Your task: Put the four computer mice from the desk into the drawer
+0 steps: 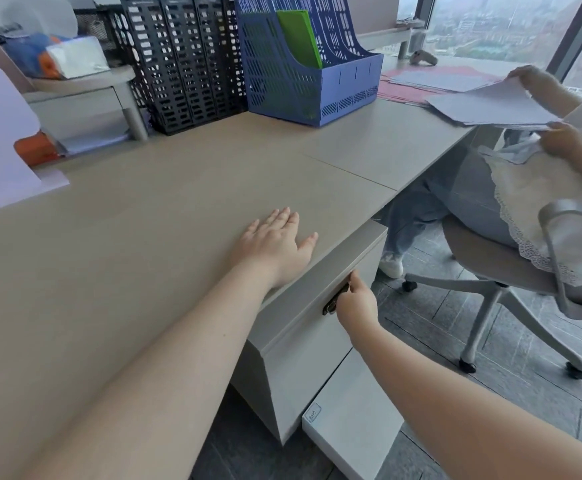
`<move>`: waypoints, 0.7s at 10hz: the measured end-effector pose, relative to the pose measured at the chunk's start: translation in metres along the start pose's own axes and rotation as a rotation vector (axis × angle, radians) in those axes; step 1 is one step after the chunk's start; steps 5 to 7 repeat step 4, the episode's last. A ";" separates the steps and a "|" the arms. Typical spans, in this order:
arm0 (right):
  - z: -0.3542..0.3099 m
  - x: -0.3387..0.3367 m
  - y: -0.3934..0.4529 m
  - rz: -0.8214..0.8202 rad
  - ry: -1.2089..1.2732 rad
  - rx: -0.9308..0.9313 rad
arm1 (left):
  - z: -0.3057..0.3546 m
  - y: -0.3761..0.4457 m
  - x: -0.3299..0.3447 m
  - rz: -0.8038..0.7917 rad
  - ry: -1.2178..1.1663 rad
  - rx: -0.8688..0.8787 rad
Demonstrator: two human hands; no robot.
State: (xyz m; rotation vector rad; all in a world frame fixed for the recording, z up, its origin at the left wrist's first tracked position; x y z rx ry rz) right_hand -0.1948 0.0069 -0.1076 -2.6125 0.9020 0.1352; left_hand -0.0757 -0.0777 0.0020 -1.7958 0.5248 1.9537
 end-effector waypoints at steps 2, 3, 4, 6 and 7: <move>-0.004 -0.007 0.005 0.039 -0.121 -0.003 | 0.003 0.002 0.000 0.010 0.013 0.010; -0.010 -0.008 0.014 -0.005 -0.284 -0.038 | 0.002 0.005 0.001 0.003 0.014 0.000; -0.008 -0.013 0.017 -0.094 -0.442 -0.031 | 0.003 0.004 -0.001 0.021 0.007 -0.010; -0.008 -0.013 0.017 -0.094 -0.442 -0.031 | 0.003 0.004 -0.001 0.021 0.007 -0.010; -0.008 -0.013 0.017 -0.094 -0.442 -0.031 | 0.003 0.004 -0.001 0.021 0.007 -0.010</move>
Point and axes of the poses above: each hand's wrist, its own y-axis towards the middle knuckle, its own x-axis out of the palm, z = x × y, the point moved 3 cm from there along y, towards the middle knuckle, and after that the axes turned 6 degrees about y, right-handed, at the moved point
